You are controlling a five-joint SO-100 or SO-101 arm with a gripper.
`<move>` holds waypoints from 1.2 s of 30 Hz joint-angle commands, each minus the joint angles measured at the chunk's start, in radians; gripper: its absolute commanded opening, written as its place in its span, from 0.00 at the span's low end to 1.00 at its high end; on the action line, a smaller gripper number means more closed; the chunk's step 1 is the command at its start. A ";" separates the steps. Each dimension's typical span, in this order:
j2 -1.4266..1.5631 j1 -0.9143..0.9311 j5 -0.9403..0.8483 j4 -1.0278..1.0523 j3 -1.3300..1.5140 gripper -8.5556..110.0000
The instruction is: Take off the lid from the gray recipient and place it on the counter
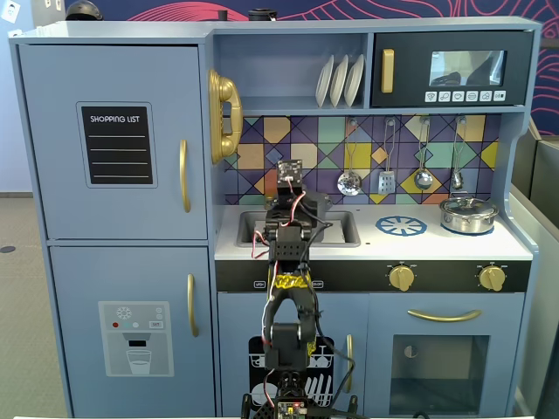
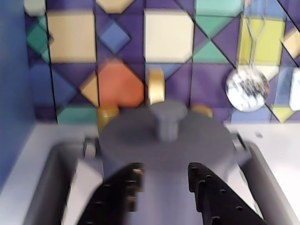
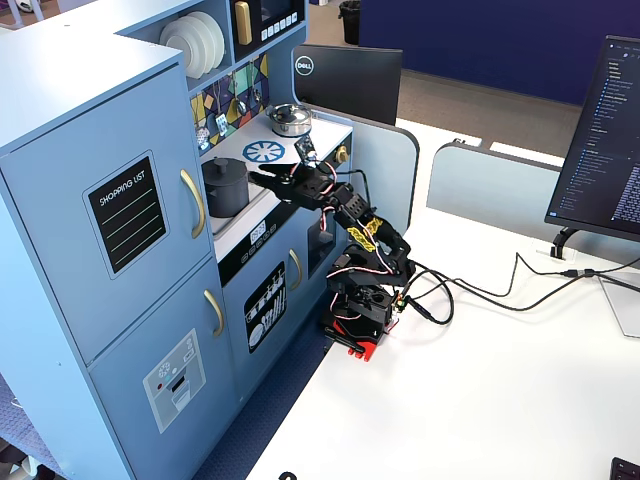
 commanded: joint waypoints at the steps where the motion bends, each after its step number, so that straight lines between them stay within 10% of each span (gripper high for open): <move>1: -0.080 0.014 0.020 -0.112 -0.072 0.18; 36: -0.552 0.018 0.031 -0.416 -0.244 0.20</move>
